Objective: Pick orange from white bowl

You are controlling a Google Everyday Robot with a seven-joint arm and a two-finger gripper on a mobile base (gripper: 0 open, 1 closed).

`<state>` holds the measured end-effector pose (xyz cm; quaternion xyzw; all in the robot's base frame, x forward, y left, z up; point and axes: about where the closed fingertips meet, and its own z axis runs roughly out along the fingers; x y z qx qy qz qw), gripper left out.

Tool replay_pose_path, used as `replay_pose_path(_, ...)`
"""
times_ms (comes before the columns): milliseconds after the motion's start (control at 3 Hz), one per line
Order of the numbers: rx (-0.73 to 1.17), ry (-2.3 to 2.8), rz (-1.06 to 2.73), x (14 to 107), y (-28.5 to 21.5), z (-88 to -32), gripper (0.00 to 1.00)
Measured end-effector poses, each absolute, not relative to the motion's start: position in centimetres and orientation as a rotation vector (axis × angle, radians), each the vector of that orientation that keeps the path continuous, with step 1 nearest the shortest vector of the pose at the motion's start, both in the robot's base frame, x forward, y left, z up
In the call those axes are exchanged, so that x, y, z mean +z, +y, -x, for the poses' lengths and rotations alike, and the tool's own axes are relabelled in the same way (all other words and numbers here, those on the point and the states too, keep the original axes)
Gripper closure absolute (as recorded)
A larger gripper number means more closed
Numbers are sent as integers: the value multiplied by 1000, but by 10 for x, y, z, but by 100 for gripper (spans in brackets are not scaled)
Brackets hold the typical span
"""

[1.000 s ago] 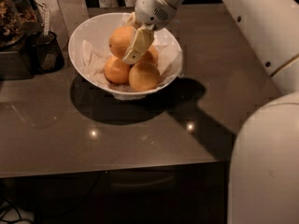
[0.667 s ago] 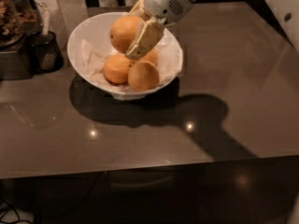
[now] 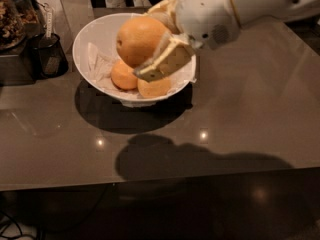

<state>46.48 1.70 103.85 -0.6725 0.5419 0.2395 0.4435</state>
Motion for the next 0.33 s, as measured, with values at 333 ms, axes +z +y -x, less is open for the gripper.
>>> replay_pose_path(333, 637, 1403, 1592, 1020, -8, -452, 100)
